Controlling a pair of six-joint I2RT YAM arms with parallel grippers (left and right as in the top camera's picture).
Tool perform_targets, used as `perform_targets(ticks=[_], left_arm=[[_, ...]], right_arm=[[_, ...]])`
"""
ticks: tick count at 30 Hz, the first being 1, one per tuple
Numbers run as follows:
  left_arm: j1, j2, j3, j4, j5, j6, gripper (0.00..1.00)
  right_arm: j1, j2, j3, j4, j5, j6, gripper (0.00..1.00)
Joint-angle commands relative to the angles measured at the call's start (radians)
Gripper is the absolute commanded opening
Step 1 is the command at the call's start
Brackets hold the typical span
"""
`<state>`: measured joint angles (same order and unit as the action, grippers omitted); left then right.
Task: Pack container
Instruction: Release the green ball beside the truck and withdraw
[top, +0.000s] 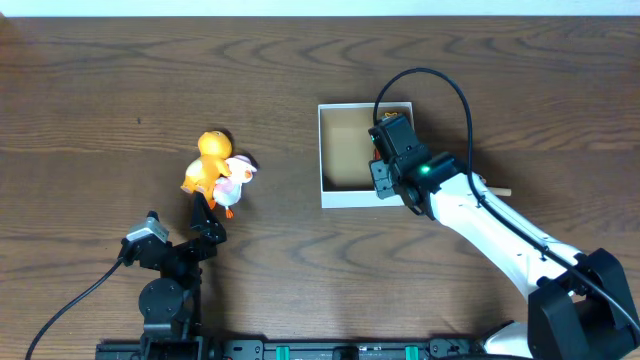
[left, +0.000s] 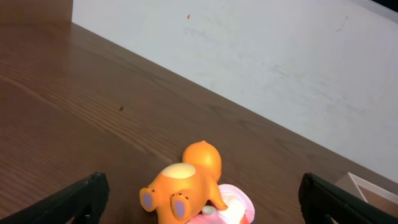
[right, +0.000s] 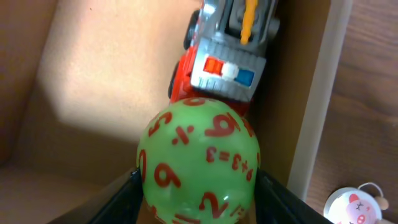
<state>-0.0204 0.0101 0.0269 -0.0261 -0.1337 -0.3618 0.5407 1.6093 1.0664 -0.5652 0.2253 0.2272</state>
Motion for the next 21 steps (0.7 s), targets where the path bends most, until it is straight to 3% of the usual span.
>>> perform_targets(ticks=[1,21], left_arm=[[0.001,-0.004,-0.023,-0.033,-0.008,0.013,0.98],[0.001,-0.004,-0.023,-0.033,-0.008,0.013,0.98]], right_arm=[[0.001,-0.048,0.039,0.0,0.014,0.004,0.57],[0.001,-0.106,0.039,-0.08,0.014,0.004,0.53]])
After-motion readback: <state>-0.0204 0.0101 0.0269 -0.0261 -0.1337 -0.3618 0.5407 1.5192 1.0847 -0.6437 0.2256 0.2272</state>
